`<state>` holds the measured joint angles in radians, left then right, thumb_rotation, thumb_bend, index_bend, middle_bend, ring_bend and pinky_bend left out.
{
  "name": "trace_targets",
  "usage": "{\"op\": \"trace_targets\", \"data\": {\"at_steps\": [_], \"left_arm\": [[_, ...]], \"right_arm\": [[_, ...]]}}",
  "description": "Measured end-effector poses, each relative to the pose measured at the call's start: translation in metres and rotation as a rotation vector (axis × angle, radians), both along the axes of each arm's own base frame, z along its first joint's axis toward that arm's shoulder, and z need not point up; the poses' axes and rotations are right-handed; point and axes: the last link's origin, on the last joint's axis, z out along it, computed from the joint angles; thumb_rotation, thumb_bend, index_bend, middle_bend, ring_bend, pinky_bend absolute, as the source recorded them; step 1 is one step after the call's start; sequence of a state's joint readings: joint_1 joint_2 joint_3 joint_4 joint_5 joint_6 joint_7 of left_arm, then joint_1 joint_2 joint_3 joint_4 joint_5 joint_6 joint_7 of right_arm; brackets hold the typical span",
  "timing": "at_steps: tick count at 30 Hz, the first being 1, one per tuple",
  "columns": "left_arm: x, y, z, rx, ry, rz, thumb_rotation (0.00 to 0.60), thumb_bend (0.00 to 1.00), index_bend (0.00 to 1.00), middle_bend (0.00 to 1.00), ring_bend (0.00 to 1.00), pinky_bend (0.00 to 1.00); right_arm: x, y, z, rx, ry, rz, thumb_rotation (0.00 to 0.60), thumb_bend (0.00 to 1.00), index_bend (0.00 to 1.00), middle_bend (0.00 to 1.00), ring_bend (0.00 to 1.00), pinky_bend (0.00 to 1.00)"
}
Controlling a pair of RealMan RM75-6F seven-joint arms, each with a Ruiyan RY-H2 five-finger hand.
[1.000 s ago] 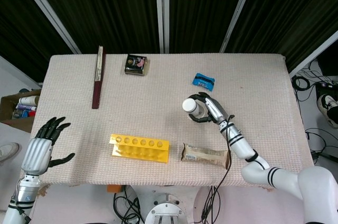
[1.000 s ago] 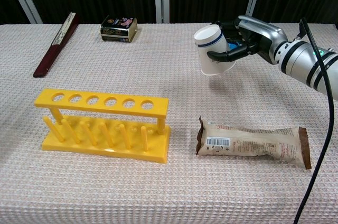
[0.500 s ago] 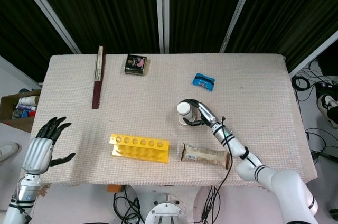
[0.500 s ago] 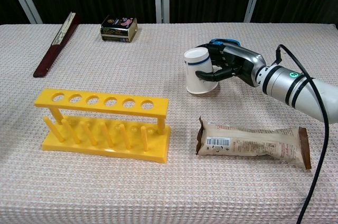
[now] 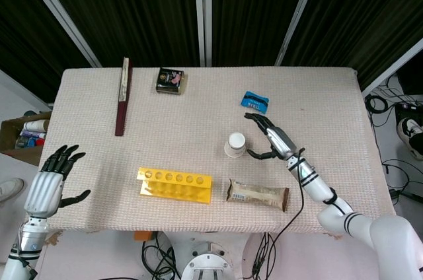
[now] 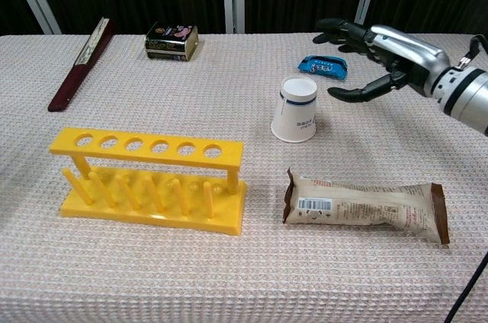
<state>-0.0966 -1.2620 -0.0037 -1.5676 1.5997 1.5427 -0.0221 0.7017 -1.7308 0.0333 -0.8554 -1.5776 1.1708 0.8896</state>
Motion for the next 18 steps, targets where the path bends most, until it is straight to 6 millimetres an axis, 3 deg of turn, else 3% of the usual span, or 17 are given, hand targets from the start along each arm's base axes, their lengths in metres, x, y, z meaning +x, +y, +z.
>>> {"op": "trace_targets", "data": {"at_steps": [6,9,13,16,18], "left_arm": [[-0.011,-0.002,0.012,0.052,0.103,0.059,0.600,0.06,0.20,0.10,0.05,0.16],[-0.017,-0.005,0.018,0.069,0.168,0.091,0.600,0.06,0.20,0.10,0.05,0.16],[-0.023,-0.015,0.026,0.074,0.228,0.147,0.600,0.06,0.20,0.10,0.05,0.16],[-0.024,-0.025,0.029,0.063,0.202,0.184,0.600,0.06,0.20,0.10,0.05,0.16],[-0.024,-0.031,0.031,0.062,0.189,0.202,0.600,0.06,0.20,0.10,0.05,0.16]], "right_arm": [[-0.027,0.030,0.054,-0.245,0.282,0.008,0.600,0.25,0.07,0.10,0.00,0.00],[-0.043,0.060,0.092,-0.331,0.388,-0.047,0.600,0.24,0.05,0.08,0.00,0.00],[-0.077,0.115,0.156,-0.419,0.487,-0.193,0.600,0.24,0.03,0.07,0.00,0.00],[-0.098,0.152,0.182,-0.458,0.518,-0.282,0.600,0.24,0.03,0.06,0.00,0.00],[-0.105,0.166,0.188,-0.459,0.518,-0.312,0.600,0.24,0.03,0.06,0.00,0.00]]}}
